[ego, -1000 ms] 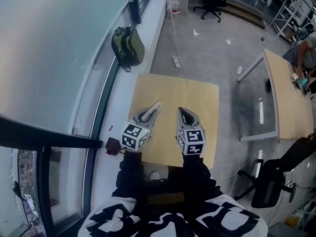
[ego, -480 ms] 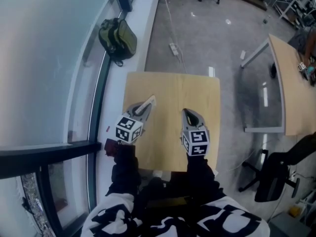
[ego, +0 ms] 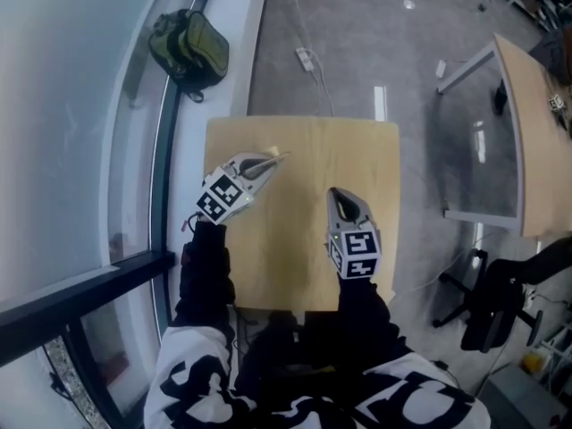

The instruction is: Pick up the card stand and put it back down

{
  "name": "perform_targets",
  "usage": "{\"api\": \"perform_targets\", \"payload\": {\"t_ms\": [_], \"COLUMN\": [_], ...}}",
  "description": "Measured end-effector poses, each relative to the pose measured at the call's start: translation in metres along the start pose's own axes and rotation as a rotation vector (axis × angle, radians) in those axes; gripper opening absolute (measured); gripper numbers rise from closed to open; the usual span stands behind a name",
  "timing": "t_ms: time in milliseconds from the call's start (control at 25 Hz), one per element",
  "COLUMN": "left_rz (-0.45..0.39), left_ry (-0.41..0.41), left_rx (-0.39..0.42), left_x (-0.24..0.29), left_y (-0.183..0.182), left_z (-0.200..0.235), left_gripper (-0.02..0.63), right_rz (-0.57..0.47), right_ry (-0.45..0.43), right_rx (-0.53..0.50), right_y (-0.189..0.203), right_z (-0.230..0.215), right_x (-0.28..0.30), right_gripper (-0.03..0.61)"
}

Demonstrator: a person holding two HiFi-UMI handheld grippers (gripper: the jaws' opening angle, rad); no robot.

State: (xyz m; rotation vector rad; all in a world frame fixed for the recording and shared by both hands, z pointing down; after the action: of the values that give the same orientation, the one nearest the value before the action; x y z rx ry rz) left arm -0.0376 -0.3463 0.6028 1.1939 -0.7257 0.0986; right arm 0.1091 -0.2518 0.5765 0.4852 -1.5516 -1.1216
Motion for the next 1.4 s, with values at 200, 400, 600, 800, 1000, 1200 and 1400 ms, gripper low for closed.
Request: {"api": "perform_targets", "payload": {"t_ms": [200, 400, 600, 800, 1000, 1200, 1400], "left_rz": [-0.156, -0.253, -0.217, -0.153, -0.176, -0.163, -0.119], "left_ry": [0.223, 0.376, 0.456, 0.477, 0.491, 0.468, 0.38], "left_rx": [-0.016, -0.125, -0.173, -0.171, -0.162, -0.159, -0.182], "left_x": [0.033, 0.065, 0.093, 0.11, 0.11, 0.106, 0.1], "left_y": [-0.011, -0.009, -0.001, 0.013, 0.011, 0.012, 0.023], "left_z": [0.001, 0.005, 0.004, -0.002, -0.005, -0.002, 0.008], "left_gripper": [0.025, 0.025, 0.025, 0.025, 0.026, 0.199, 0.301], "right_rz": [0.016, 0.025, 0.043, 0.05, 0.045, 0.031, 0.018], "right_ry": [-0.005, 0.025, 0.025, 0.014, 0.013, 0.029, 0.046], "right_rx": [0.0, -0.011, -0.012, -0.012, -0.007, 0.001, 0.005], "right_y": [0.011, 0.02, 0.029, 0.034, 0.034, 0.029, 0.025], "right_z": [-0.011, -0.027, -0.036, -0.038, -0.037, -0.039, -0.036], "right_x": [0.01, 0.01, 0.016, 0.02, 0.02, 0.009, -0.004], "right_gripper": [0.023, 0.023, 0.023, 0.023, 0.023, 0.023, 0.023]}}
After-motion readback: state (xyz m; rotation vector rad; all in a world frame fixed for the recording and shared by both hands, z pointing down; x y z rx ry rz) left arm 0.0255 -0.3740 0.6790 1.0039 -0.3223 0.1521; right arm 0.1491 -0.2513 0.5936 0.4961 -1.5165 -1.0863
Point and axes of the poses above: the fingertips, and each gripper's own axes: x forward along the fingers, z to its left, y out of its underside, the point moved 3 cm from there along -x, backward along the fingers, and after that the axes turned 14 degrees about -x, right-handed, at the moved point
